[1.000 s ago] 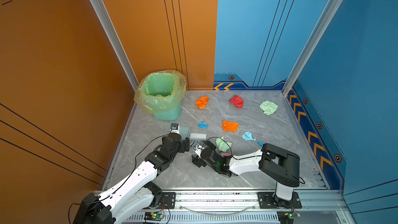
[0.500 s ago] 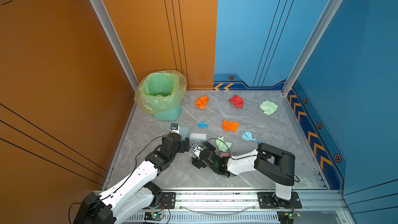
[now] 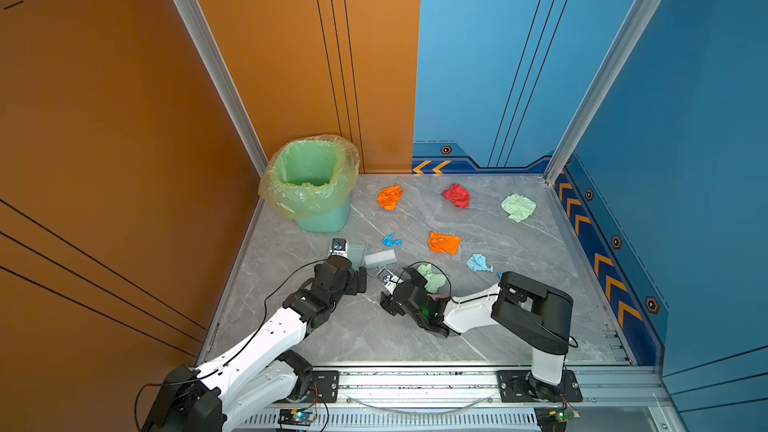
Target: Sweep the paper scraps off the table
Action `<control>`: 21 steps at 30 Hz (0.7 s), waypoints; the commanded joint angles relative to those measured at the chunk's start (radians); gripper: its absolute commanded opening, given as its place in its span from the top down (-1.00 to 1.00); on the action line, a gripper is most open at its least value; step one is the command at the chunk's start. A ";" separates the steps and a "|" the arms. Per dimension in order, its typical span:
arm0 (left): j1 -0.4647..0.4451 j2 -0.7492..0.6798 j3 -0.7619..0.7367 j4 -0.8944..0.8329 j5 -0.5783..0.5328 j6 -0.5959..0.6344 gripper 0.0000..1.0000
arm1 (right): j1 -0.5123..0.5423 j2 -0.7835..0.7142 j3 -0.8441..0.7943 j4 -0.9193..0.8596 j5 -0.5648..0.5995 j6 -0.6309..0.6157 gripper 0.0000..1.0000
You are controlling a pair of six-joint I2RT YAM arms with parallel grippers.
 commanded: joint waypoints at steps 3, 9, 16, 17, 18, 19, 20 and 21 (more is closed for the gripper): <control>0.008 0.011 0.000 0.018 0.016 -0.002 -0.95 | -0.038 -0.011 -0.044 -0.072 0.074 -0.057 -1.00; 0.008 0.020 0.004 0.018 0.022 -0.002 -0.95 | -0.105 -0.030 -0.054 -0.062 0.095 -0.096 -1.00; 0.008 0.048 0.015 0.033 0.037 0.004 -0.95 | -0.169 -0.093 -0.062 -0.054 0.034 -0.137 -1.00; 0.007 0.057 0.021 0.038 0.047 0.010 -0.95 | -0.177 -0.111 -0.065 -0.059 0.009 -0.141 -1.00; 0.007 0.068 0.030 0.044 0.059 0.024 -0.95 | -0.187 -0.132 -0.066 -0.072 -0.024 -0.140 -1.00; 0.008 0.080 0.040 0.047 0.070 0.040 -0.95 | -0.199 -0.153 -0.064 -0.090 -0.067 -0.139 -1.00; 0.006 0.095 0.057 0.047 0.080 0.061 -0.95 | -0.214 -0.179 -0.057 -0.131 -0.128 -0.133 -1.00; 0.006 0.112 0.077 0.042 0.083 0.079 -0.95 | -0.235 -0.209 -0.047 -0.180 -0.198 -0.121 -1.00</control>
